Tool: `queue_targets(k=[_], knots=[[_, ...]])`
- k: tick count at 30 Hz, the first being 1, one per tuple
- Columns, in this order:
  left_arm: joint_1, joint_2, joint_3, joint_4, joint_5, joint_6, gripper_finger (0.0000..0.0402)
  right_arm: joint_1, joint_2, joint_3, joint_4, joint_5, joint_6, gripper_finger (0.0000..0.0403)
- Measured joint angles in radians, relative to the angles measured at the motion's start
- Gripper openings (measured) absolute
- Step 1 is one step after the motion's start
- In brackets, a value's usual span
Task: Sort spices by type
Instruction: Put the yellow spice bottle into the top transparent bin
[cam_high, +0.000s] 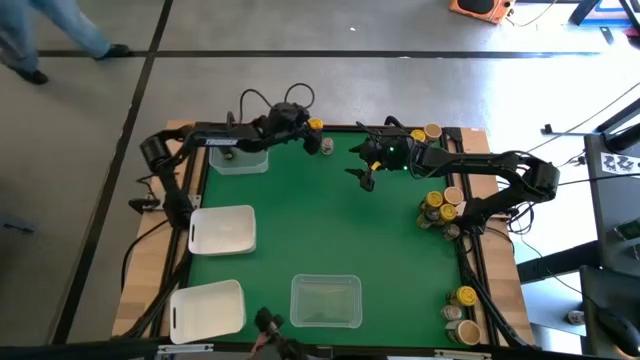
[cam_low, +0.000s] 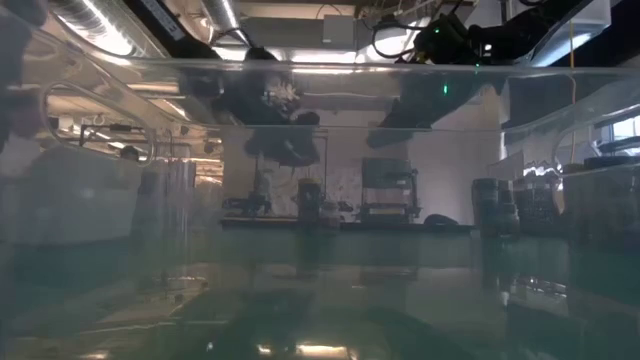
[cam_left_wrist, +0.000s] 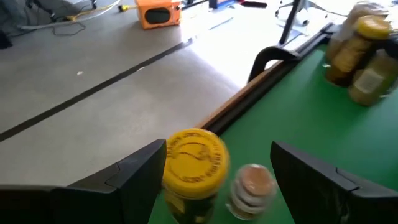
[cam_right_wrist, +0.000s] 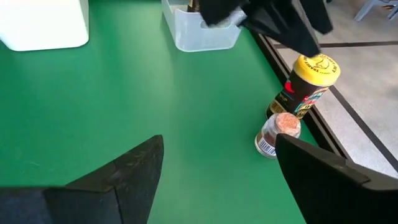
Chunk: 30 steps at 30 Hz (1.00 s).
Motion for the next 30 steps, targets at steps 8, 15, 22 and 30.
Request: queue_targets(k=[8,15,22,30], knots=[[0.016,0.063,0.028,0.017,-0.015,0.002,0.0287,0.0,0.0,0.0,0.0,0.0,0.001,0.0308],[0.022,0.065,0.028,0.031,-0.033,0.027,0.0287,0.0,0.0,0.0,-0.001,0.0,0.002,0.0308],[0.021,0.12,0.028,0.049,-0.017,0.034,0.0287,0.0,0.0,0.0,-0.001,0.0,0.003,0.0308],[0.032,0.176,0.028,0.11,-0.023,0.027,0.0287,0.0,-0.001,0.0,-0.005,0.0,0.003,0.0308]])
